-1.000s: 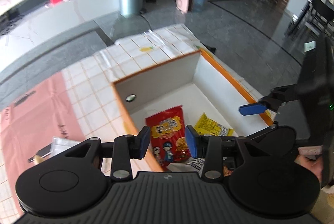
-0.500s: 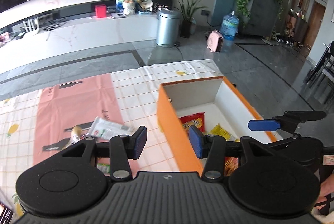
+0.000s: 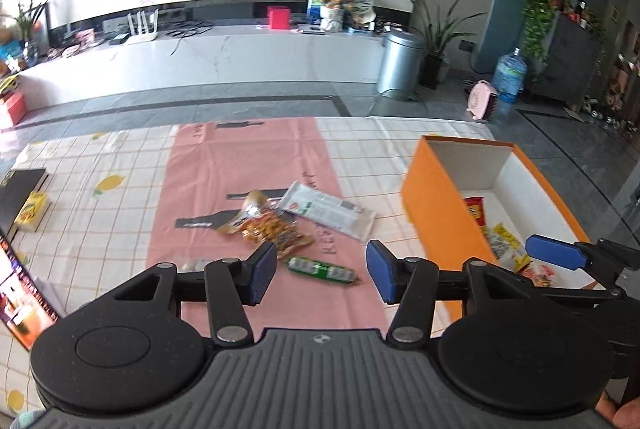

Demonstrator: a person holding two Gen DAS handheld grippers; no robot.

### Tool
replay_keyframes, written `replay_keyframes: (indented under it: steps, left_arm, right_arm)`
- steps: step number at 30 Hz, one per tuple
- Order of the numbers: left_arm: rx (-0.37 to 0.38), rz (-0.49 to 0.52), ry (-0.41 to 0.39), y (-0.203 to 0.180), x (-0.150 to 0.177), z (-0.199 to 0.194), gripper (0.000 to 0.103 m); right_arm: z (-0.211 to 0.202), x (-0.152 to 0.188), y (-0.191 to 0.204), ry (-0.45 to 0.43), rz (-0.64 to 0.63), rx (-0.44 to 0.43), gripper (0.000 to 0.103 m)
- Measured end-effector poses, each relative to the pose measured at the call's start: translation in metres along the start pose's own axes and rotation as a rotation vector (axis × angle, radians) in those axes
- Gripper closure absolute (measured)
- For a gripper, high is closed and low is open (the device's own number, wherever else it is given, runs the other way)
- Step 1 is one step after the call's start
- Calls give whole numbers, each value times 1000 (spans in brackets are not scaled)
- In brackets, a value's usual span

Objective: Organize snacks
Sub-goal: 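Move both tools back over the remaining snacks on the table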

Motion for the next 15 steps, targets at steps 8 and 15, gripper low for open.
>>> replay_keyframes:
  steps: [8, 15]
  left_arm:
    - [-2, -105, 27, 50, 11, 11, 40]
    - [35, -189, 39, 75, 12, 24, 28]
  right_arm:
    - [24, 11, 29, 4, 26, -17, 31]
    - [53, 11, 44, -7, 0, -12, 29]
Point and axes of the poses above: each gripper's, at about its wrist camera, not at the fingertips, and z roughly the way its jaws point, y to its left, x to its underside, the point moved 4 cm from there along z, roughly the way its jaws point, and after that the axes turned 6 degrees about -z, right-handed, at the moved point
